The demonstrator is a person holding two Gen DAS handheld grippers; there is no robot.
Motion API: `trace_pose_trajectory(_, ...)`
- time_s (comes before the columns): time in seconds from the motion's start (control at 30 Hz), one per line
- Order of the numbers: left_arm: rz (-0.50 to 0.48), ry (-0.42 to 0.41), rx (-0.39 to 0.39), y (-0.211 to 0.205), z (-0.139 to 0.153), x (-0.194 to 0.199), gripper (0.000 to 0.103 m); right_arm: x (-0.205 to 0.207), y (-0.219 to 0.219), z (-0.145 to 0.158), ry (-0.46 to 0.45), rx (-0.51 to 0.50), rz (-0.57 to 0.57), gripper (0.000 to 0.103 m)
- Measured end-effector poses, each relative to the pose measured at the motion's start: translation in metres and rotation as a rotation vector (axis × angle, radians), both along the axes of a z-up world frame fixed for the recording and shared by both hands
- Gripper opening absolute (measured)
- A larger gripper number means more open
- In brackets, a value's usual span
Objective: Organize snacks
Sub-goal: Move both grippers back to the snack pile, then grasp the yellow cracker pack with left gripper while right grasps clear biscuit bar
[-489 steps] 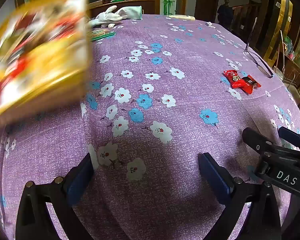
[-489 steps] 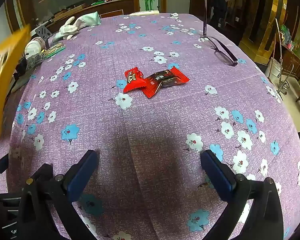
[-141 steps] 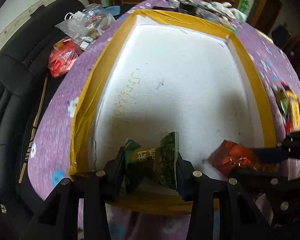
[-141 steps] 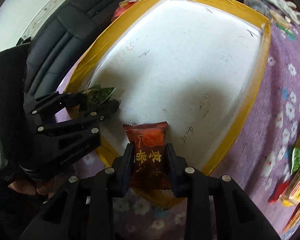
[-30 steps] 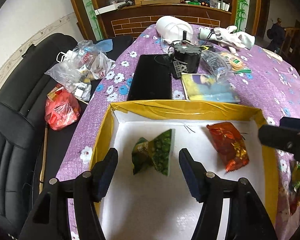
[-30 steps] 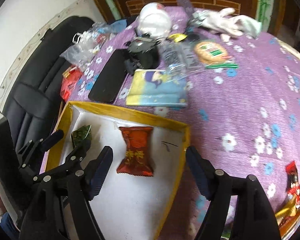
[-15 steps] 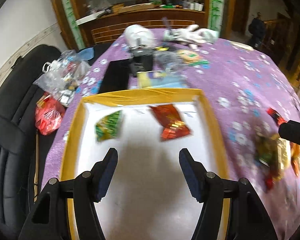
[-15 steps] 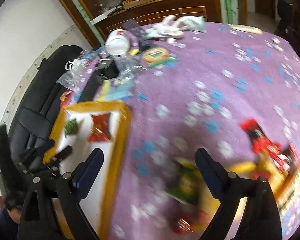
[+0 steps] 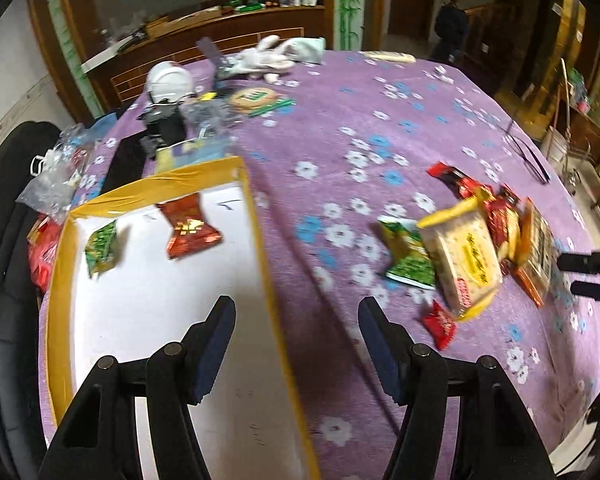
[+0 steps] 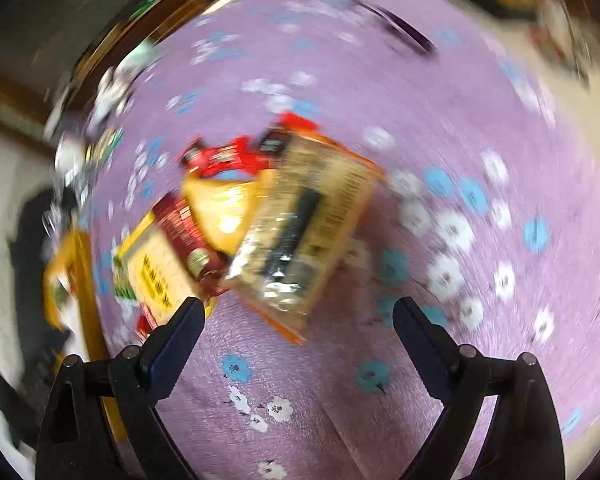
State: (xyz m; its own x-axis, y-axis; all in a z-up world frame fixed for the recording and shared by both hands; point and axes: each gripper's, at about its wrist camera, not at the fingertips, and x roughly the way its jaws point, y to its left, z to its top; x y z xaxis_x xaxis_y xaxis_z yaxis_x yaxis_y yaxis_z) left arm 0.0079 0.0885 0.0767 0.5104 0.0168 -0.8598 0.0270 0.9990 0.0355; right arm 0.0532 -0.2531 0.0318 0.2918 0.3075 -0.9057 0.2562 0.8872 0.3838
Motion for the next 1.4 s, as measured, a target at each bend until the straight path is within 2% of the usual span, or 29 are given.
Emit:
trace_pose_trajectory(0.2, -0.028, 0.004, 0.026, -0.013, 0.001, -0.006, 0.067, 0.015, -0.015, -0.011, 0.044, 0.015, -0.068, 0.095)
trace_pose_trajectory(0.47, 0.010, 0.001, 0.033, -0.006, 0.002, -0.009, 0.067, 0.062, 0.002, -0.019, 0.078, -0.133, -0.035, 0.095)
trace_pose_trajectory(0.6, 0.019, 0.004, 0.027, -0.006, 0.002, -0.008, 0.067, 0.070, 0.018, -0.026, 0.089, -0.236, -0.003, 0.096)
trace_pose_trajectory(0.7, 0.014, 0.019, 0.011, -0.010, 0.002, -0.005, 0.067, 0.064, 0.023, -0.025, 0.066, -0.286, 0.035, 0.089)
trace_pose_trajectory(0.8, -0.004, 0.044, -0.021, -0.020, 0.001, 0.002, 0.067, 0.052, 0.024, -0.020, 0.031, -0.306, 0.080, 0.066)
trace_pose_trajectory(0.83, -0.010, 0.050, -0.027, -0.023, 0.001, 0.003, 0.068, 0.046, 0.021, -0.019, 0.021, -0.300, 0.095, 0.061)
trace_pose_trajectory(1.1, -0.088, 0.114, -0.110, -0.069, -0.003, 0.026, 0.075, 0.006, -0.008, -0.016, 0.009, -0.262, 0.119, 0.057)
trace_pose_trajectory(1.27, -0.053, 0.184, -0.144, -0.090, -0.019, 0.049, 0.078, -0.014, 0.000, -0.018, -0.036, -0.321, 0.181, 0.058)
trace_pose_trajectory(1.4, -0.005, 0.219, -0.141, -0.103, -0.032, 0.059, 0.079, -0.026, 0.000, -0.018, -0.059, -0.345, 0.224, 0.058)
